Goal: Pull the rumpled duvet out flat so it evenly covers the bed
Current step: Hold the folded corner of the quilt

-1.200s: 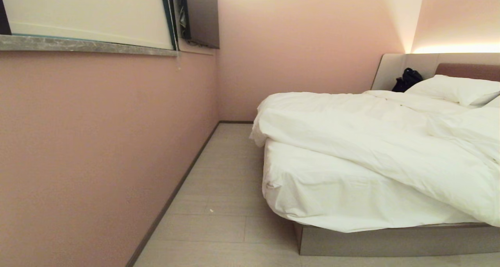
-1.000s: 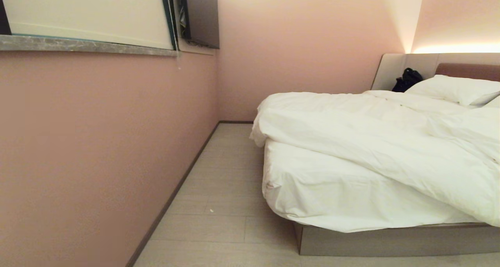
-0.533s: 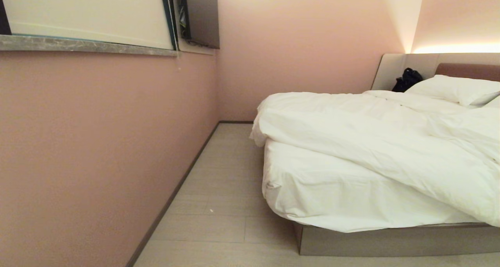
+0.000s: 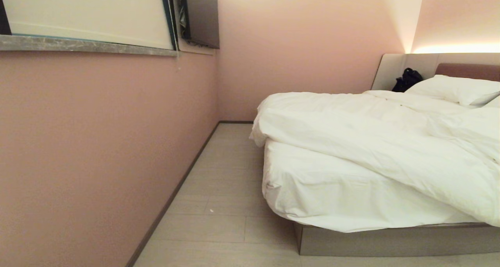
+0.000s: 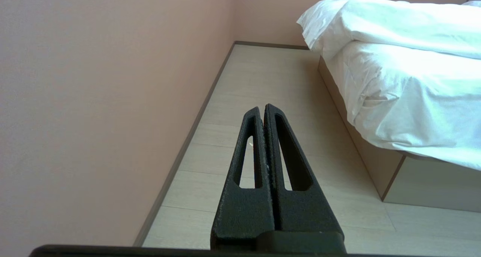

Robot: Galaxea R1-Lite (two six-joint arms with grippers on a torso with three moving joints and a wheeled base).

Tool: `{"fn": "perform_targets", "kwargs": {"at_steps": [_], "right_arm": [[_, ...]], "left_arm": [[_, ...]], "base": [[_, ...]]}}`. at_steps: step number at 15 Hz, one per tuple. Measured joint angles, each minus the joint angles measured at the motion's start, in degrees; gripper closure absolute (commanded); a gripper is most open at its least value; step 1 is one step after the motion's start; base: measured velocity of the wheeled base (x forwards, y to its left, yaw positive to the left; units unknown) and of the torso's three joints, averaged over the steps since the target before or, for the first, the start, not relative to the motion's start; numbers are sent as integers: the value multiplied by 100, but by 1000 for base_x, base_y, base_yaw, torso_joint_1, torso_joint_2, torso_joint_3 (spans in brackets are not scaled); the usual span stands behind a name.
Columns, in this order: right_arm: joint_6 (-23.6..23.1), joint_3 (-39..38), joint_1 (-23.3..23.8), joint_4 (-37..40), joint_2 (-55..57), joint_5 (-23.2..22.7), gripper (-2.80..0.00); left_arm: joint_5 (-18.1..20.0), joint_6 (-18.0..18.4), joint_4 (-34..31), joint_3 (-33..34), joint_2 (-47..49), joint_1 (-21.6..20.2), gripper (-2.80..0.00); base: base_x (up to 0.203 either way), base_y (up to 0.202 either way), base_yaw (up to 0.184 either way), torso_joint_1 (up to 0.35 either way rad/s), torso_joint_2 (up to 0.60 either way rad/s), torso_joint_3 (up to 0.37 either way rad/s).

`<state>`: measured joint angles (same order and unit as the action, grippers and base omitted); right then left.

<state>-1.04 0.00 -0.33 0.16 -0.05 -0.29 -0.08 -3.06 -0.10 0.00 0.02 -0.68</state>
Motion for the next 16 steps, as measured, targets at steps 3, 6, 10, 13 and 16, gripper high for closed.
{"fn": "perform_targets", "kwargs": {"at_steps": [3,6,10,13,16], "right_arm": [[0,0,0,2,0,-1,0],[0,0,0,2,0,-1,0],[3,0,0,2,0,0,0],[0,0,0,2,0,2,0],[0,0,0,0,0,2,0]], "left_arm": [[1,12,0,0,0,0,0],[1,20,0,0,0,0,0],[1,20,-1,0,0,0,0],[-1,11,2,0,0,0,0],[3,11,-1,0,0,0,0]], "base": [[0,0,0,0,0,0],[0,0,0,0,0,0],[167,0,-2,4,2,2],[194,0,-2,-1,1,3],[194,0,1,3,0,1]]}}
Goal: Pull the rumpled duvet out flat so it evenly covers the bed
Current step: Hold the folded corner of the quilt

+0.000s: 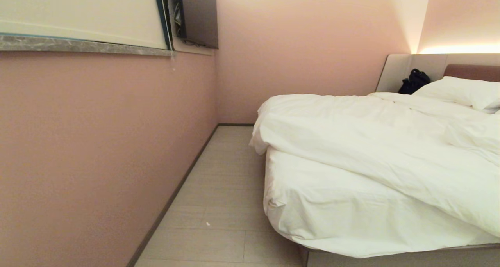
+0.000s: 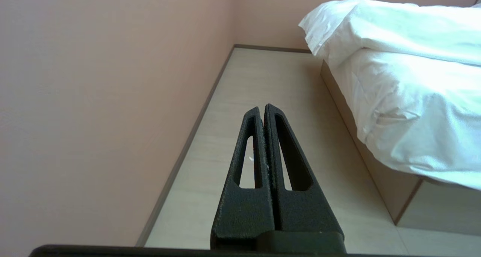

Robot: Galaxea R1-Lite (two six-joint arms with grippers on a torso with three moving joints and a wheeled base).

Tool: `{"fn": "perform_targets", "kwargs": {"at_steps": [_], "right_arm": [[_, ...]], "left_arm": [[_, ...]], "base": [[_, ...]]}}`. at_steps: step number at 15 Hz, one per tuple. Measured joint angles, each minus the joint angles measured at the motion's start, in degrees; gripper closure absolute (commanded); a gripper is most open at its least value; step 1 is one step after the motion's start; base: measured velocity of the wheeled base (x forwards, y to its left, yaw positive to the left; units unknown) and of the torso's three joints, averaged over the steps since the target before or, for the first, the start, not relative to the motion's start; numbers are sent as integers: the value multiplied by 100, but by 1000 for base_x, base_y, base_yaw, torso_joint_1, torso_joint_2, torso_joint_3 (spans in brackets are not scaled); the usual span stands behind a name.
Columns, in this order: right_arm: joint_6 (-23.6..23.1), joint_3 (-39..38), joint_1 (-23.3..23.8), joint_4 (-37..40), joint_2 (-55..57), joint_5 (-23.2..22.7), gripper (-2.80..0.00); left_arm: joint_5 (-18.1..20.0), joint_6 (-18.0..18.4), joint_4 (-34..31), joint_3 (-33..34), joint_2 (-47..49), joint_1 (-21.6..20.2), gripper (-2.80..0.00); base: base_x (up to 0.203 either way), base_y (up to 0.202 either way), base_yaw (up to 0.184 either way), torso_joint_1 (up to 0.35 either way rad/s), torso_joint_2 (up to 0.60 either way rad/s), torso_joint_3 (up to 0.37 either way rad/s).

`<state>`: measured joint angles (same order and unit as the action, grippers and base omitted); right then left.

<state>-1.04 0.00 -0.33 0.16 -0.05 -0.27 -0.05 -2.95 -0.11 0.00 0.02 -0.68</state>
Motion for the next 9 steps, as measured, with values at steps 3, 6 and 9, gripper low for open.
{"fn": "perform_targets", "kwargs": {"at_steps": [3,6,9], "right_arm": [[2,0,0,-1,0,0,0],[1,0,0,5,0,-2,0],[0,0,0,2,0,-4,0]], "left_arm": [[-5,0,1,0,0,0,0],[-2,-5,1,0,0,0,0],[-11,-29,3,0,0,0,0]], "base": [[195,0,1,3,2,-1],[152,0,1,7,4,2],[0,0,0,0,0,0]]}}
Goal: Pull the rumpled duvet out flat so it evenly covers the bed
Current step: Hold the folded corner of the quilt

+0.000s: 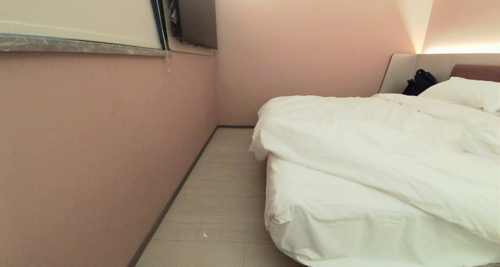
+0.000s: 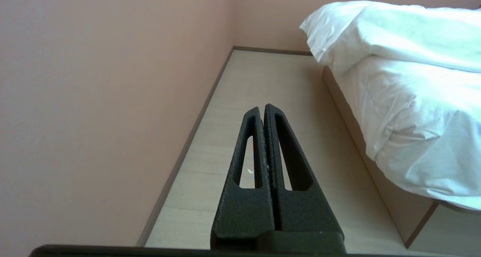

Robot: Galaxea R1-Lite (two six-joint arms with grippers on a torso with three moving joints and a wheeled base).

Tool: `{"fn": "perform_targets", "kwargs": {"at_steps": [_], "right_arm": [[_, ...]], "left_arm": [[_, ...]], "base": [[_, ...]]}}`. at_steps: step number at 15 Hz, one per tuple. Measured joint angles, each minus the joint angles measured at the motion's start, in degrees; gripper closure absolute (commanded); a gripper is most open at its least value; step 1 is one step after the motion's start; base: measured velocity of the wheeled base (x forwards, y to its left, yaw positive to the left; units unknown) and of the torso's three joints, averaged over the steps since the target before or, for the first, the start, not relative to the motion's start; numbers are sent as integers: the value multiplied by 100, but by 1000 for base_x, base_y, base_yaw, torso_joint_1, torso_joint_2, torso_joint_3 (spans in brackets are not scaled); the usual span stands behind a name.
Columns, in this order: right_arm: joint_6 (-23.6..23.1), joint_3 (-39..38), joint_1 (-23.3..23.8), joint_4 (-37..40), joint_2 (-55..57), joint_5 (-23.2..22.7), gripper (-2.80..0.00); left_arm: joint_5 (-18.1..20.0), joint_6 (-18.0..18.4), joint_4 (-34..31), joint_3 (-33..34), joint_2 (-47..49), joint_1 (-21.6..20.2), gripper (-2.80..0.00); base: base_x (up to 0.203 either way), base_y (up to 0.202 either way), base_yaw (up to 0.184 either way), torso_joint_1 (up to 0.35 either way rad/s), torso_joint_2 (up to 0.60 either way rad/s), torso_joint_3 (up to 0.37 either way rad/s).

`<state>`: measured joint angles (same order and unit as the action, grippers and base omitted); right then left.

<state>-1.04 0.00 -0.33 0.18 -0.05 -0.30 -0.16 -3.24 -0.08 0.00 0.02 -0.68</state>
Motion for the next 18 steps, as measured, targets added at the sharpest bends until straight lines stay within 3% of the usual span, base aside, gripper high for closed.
{"fn": "perform_targets", "kwargs": {"at_steps": [6,13,18], "right_arm": [[0,0,0,-7,0,0,0],[0,0,0,2,0,1,0],[0,0,0,2,0,1,0]], "left_arm": [[0,4,-3,0,0,2,0],[2,-15,-11,0,0,2,0],[-2,-15,-8,0,0,0,0]], "base": [[16,0,0,-2,0,2],[184,0,-1,5,1,4],[0,0,0,0,0,0]]}}
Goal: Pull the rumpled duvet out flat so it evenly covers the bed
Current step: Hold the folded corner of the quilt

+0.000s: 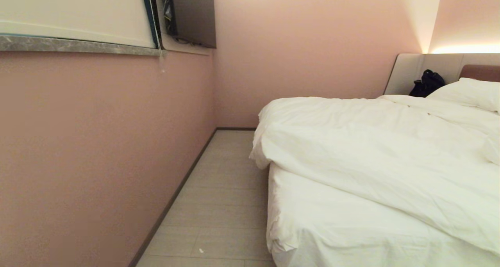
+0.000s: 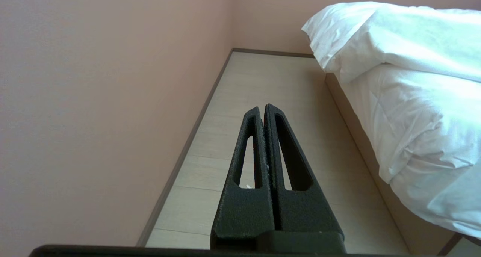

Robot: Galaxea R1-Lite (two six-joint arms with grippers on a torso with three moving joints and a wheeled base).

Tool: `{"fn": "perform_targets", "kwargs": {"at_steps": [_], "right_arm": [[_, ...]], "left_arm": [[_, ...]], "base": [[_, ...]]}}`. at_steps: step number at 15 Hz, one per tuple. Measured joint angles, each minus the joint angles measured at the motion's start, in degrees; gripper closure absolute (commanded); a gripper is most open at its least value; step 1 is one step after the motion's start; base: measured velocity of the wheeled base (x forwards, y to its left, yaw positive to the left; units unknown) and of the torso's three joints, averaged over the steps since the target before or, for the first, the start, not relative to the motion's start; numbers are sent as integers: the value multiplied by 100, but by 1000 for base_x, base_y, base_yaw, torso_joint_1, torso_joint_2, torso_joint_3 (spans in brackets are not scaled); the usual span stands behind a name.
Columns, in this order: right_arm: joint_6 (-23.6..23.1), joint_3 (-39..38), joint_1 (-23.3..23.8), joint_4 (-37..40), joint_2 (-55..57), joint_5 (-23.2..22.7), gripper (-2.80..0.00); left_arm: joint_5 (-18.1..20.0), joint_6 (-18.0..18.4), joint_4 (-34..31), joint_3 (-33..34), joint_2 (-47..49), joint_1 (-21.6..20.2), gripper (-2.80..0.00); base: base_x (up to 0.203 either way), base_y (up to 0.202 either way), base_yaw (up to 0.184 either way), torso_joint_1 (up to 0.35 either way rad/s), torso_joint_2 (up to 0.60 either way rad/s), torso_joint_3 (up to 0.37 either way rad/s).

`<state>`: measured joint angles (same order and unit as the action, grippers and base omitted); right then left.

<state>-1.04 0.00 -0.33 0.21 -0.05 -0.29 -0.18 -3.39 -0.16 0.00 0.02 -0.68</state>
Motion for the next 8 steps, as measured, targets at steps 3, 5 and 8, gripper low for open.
{"fn": "perform_targets", "kwargs": {"at_steps": [3,5,8], "right_arm": [[0,0,2,-2,0,0,0],[1,0,0,-2,0,-1,0],[0,0,0,-5,0,-1,0]], "left_arm": [[5,8,0,0,0,2,0],[2,8,0,0,0,0,0],[0,6,-1,0,0,0,0]], "base": [[0,0,0,0,0,0],[0,0,0,0,0,0],[0,0,0,0,0,0]]}}
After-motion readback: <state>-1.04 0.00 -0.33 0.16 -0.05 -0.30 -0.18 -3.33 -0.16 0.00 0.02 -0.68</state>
